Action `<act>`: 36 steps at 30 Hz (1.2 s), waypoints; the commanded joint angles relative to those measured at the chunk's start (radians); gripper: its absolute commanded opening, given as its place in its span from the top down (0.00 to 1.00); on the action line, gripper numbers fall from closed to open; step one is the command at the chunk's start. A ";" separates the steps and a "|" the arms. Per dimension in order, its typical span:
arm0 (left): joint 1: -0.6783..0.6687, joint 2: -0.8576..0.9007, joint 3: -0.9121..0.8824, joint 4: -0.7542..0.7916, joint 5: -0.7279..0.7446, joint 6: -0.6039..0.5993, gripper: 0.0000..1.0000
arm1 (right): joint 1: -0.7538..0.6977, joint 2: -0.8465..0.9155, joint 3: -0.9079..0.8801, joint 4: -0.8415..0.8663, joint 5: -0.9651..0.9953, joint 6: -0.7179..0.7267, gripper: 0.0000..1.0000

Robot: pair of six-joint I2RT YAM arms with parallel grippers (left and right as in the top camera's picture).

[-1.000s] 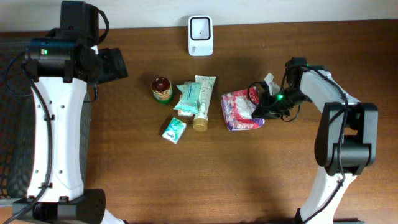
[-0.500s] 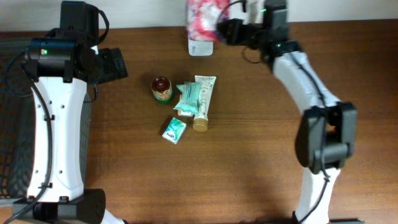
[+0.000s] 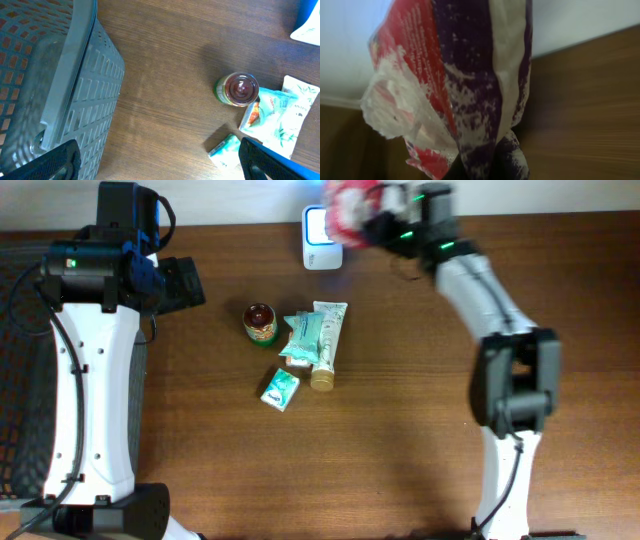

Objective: Scan the item barcode
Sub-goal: 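Move the pack right and set it down at the table's right edge, then grasp the white tube with the right gripper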

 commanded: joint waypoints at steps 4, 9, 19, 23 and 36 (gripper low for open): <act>0.003 -0.003 0.011 0.001 -0.011 0.011 0.01 | -0.424 -0.089 0.089 -0.406 0.079 0.102 0.96; 0.003 -0.003 0.011 0.001 -0.011 0.011 0.01 | -0.600 -0.031 0.087 -0.483 0.178 0.234 0.96; 0.003 -0.003 0.011 0.001 -0.011 0.011 0.01 | -0.455 0.008 0.100 -0.179 -0.195 0.239 0.11; 0.003 -0.003 0.011 0.001 -0.011 0.011 0.01 | -0.428 -0.158 0.134 -0.372 -0.102 -0.071 0.09; 0.003 -0.003 0.011 0.001 -0.011 0.011 0.01 | 0.219 -0.213 -0.051 -0.943 0.195 -0.433 0.19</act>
